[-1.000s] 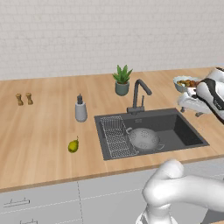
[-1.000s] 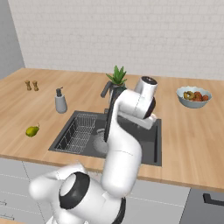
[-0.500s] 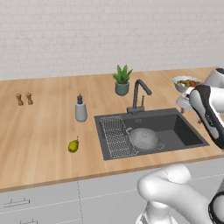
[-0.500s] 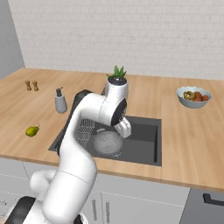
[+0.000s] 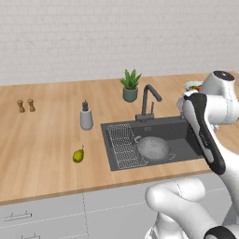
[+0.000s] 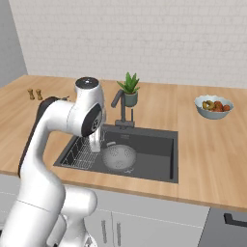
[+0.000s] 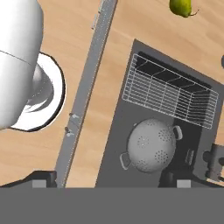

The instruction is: Put the colander in the sink, put the pear in the colander, and turn on the sink faucet and pour water over the colander.

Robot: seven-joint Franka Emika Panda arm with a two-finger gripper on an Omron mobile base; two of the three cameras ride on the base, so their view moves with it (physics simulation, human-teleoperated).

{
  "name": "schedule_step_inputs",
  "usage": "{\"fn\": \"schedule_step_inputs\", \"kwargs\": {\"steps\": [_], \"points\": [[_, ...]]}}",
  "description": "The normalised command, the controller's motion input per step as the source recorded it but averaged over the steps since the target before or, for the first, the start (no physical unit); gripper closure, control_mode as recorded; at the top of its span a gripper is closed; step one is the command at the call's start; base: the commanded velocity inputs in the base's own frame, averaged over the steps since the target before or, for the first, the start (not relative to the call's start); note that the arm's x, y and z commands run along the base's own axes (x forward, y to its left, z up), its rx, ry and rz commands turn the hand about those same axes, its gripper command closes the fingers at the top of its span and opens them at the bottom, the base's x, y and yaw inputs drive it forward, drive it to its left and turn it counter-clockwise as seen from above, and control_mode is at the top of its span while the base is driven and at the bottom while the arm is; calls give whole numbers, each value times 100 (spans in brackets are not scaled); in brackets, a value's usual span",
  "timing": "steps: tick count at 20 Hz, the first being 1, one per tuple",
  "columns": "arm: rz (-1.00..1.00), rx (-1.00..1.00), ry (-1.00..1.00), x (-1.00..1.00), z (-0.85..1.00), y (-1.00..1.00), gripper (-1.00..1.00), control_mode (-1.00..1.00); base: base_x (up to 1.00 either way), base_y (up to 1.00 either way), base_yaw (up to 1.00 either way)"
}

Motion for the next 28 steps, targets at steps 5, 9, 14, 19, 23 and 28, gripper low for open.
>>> {"fn": "schedule_step_inputs", "kwargs": {"steps": [5,9,14,19,23,28], "points": [[-36,19,3,-34,39,91,-100,-100,0,0,0],[-36,19,6,-23,28,98,-100,-100,0,0,0],[-36,19,9,-1,3,96,-100,-100,0,0,0],[-40,9,15,15,-20,100,-100,-100,0,0,0],[-47,9,18,30,-37,87,-100,-100,0,0,0],[-57,14,23,19,-42,51,-100,-100,0,0,0]]}}
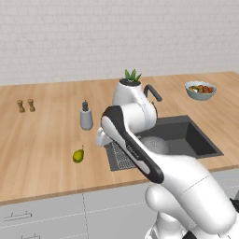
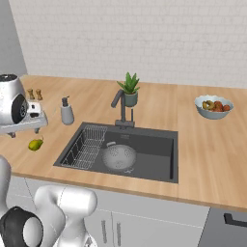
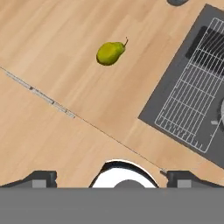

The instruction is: Put the colander in the sink, put the pear in the colander, and turn on the sink faucet and pour water over the colander.

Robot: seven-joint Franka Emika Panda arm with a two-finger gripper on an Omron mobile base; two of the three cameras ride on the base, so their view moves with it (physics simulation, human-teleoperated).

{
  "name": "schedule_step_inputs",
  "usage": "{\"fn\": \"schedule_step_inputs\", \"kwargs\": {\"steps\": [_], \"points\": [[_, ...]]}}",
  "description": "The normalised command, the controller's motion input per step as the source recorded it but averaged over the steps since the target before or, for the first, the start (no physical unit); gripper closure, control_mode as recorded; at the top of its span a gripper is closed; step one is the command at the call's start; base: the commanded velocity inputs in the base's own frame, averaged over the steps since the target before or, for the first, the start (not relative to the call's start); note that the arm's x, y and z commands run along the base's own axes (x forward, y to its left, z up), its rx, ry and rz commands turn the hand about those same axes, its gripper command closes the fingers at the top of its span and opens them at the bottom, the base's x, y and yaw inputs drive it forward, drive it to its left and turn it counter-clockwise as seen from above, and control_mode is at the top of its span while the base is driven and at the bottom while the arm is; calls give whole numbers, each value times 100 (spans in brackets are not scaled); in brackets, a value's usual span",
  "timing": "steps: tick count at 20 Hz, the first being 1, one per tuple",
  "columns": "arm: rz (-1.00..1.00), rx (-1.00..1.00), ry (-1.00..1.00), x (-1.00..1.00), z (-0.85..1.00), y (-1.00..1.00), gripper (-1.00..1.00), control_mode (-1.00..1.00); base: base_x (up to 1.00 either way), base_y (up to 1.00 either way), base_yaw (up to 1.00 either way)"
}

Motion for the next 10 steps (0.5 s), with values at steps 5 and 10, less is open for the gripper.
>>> {"fn": "schedule_step_inputs", "kwargs": {"steps": [5,10], "points": [[-57,16,26,20,-48,27,-100,-100,0,0,0],[-46,9,13,12,-48,30,-100,-100,0,0,0]]}}
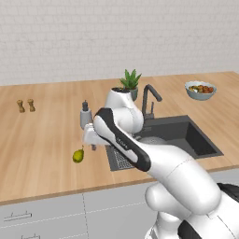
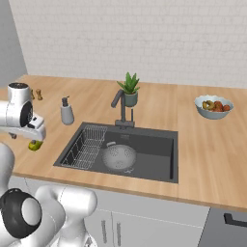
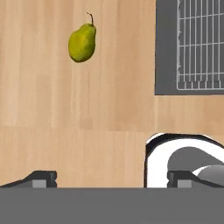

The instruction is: Put the colander in the sink, put the pear in the colander, and turn on the sink faucet and pour water over the colander.

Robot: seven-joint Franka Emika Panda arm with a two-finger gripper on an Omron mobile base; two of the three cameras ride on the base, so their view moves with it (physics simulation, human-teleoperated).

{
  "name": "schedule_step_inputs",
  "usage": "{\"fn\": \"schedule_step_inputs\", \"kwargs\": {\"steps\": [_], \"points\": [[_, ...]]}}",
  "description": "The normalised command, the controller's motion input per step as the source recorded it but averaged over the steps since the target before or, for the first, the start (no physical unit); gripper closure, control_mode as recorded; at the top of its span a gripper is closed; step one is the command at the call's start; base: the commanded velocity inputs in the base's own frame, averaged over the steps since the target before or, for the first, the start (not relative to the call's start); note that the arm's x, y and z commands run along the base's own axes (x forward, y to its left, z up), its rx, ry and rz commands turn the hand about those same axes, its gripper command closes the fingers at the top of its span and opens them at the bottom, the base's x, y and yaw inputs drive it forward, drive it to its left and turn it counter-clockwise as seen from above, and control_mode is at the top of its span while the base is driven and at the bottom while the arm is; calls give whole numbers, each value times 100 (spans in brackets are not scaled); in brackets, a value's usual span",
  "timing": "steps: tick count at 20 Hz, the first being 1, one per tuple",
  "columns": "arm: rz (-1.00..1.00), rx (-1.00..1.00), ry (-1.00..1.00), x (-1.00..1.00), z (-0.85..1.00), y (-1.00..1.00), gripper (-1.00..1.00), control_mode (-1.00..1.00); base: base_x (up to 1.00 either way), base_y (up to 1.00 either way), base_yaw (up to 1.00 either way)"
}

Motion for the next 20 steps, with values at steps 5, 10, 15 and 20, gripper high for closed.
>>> {"fn": "schedule_step_inputs", "kwargs": {"steps": [5,10,15,20], "points": [[-37,0,-1,7,-30,35,-100,-100,0,0,0],[-35,0,-1,30,-25,24,-100,-100,0,0,0],[-30,0,1,43,-27,4,-100,-100,0,0,0],[-24,0,3,45,-26,19,-100,-100,0,0,0]]}}
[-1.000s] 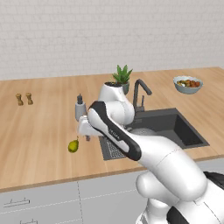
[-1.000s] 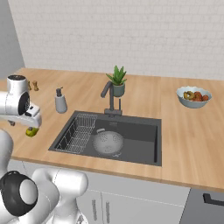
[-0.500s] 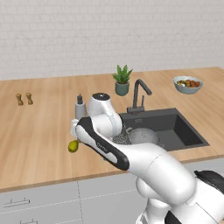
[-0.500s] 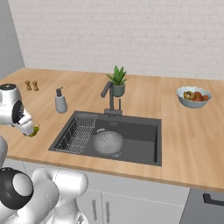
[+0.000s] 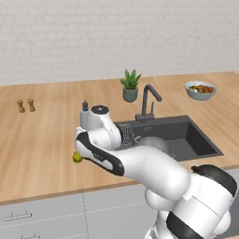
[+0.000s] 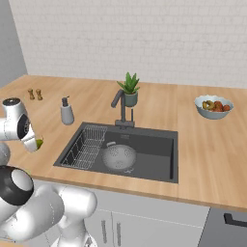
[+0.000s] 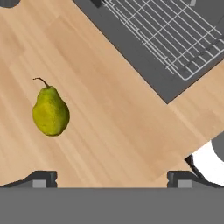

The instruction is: Put the colander in the sink, put the pear in the colander, and turn on the sink faucet and pour water over the colander.

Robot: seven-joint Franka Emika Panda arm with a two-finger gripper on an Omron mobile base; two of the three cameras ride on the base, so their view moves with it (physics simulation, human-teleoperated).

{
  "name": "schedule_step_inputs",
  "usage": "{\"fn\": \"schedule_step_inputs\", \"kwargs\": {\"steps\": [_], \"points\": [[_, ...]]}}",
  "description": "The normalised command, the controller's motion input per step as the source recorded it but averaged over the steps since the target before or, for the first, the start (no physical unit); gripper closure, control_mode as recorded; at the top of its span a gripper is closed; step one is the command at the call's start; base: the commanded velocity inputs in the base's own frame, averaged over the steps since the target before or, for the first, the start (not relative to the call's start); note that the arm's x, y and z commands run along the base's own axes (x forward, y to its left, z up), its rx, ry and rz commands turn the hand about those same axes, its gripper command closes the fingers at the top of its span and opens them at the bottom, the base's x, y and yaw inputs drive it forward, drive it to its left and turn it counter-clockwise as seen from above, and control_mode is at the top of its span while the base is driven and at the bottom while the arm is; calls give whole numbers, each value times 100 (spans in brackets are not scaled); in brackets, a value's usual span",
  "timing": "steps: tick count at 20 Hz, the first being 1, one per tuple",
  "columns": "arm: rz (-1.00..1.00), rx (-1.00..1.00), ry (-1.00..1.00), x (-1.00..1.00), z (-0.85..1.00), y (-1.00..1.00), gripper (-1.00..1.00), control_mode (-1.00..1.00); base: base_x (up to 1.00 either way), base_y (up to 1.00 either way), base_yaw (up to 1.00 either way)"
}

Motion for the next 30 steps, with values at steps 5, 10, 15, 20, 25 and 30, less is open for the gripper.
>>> {"fn": "schedule_step_inputs", "kwargs": {"steps": [5,10,15,20,25,30], "points": [[-11,0,4,39,-8,27,-100,-100,0,0,0],[-4,0,8,41,-10,15,-100,-100,0,0,0],[-1,0,9,22,-22,10,-100,-100,0,0,0],[0,-1,5,16,-28,15,-100,-100,0,0,0],[0,-3,0,13,-30,9,-100,-100,0,0,0],[0,-2,0,7,-37,0,-100,-100,0,0,0]]}}
